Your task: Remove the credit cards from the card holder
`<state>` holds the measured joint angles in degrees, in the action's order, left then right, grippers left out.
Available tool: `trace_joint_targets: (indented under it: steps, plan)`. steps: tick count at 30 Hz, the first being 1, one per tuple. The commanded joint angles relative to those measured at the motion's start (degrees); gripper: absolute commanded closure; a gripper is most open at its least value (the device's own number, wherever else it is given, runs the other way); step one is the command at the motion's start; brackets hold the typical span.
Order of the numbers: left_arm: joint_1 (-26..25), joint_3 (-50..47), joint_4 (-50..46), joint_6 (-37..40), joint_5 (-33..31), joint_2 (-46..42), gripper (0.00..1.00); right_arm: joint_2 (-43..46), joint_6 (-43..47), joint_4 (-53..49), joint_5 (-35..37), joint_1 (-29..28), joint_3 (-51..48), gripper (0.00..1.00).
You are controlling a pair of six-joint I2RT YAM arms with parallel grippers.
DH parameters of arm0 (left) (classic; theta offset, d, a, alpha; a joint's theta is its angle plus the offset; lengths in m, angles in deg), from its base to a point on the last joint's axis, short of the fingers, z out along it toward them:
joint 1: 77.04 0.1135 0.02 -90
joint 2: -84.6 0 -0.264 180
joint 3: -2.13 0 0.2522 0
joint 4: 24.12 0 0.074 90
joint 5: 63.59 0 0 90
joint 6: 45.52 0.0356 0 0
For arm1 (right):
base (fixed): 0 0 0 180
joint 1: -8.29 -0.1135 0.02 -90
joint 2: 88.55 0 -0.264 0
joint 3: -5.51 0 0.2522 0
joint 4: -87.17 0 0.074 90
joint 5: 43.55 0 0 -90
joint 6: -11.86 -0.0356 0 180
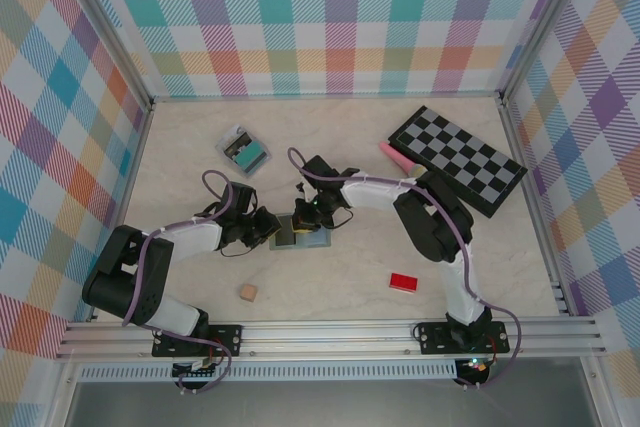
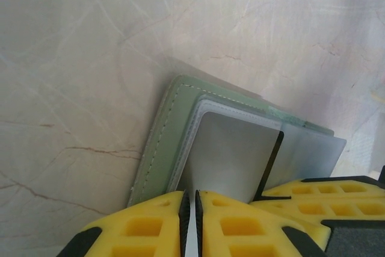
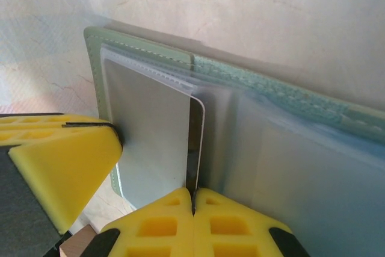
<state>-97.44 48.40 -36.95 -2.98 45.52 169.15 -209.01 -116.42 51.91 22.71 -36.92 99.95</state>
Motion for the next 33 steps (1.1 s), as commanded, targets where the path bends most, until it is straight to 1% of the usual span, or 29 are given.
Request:
trace_joint_targets:
  steps: [1, 2, 7, 10, 15, 20, 22, 27, 31, 33]
  plan:
    - [-0.4, -0.3, -5.8, 1.4, -3.3, 0.4, 0.86, 1.8, 0.9, -1.7, 1.9, 0.7, -2.8, 0.96]
    - [-0.4, -0.3, -5.7, 1.4, -3.2, 0.4, 0.88, 1.9, 0.8, -1.2, 1.6, 0.7, -3.2, 0.96]
    - [-0.4, 0.3, -4.4, 1.4, -1.1, 1.3, 0.88, 2.0, 0.0, 1.5, -1.0, 0.7, -4.0, 0.96]
    - [-0.4, 0.9, -4.9, 1.6, -1.1, 1.3, 0.88, 1.7, -0.3, 1.9, -1.5, 0.8, -4.0, 0.95]
    - [-0.4, 0.8, -4.2, 2.3, 0.2, -1.4, 0.87, 2.5, -0.1, 1.7, -0.9, 0.8, -4.4, 0.95]
    - [-0.4, 1.6, -5.5, 4.1, -1.1, -3.7, 0.85, 2.3, 0.0, 1.6, -1.2, 0.8, -4.3, 0.95]
    - [-0.4, 2.0, -5.8, 4.6, -0.8, -2.9, 0.86, 2.1, 0.0, 1.6, -1.3, 0.8, -4.3, 0.94]
    - [-0.4, 2.4, -4.0, 4.7, 2.2, 0.3, 0.87, 2.3, 0.0, 1.5, -1.4, 0.8, -4.2, 0.89]
    - [-0.4, 2.5, -5.6, 4.7, 0.4, 1.1, 0.88, 3.0, 0.0, 1.6, -1.4, 0.8, -4.6, 0.88]
    - [-0.4, 2.6, -7.0, 4.9, -0.7, 1.4, 0.90, 3.3, 0.1, 1.7, -1.3, 0.8, -4.9, 0.88]
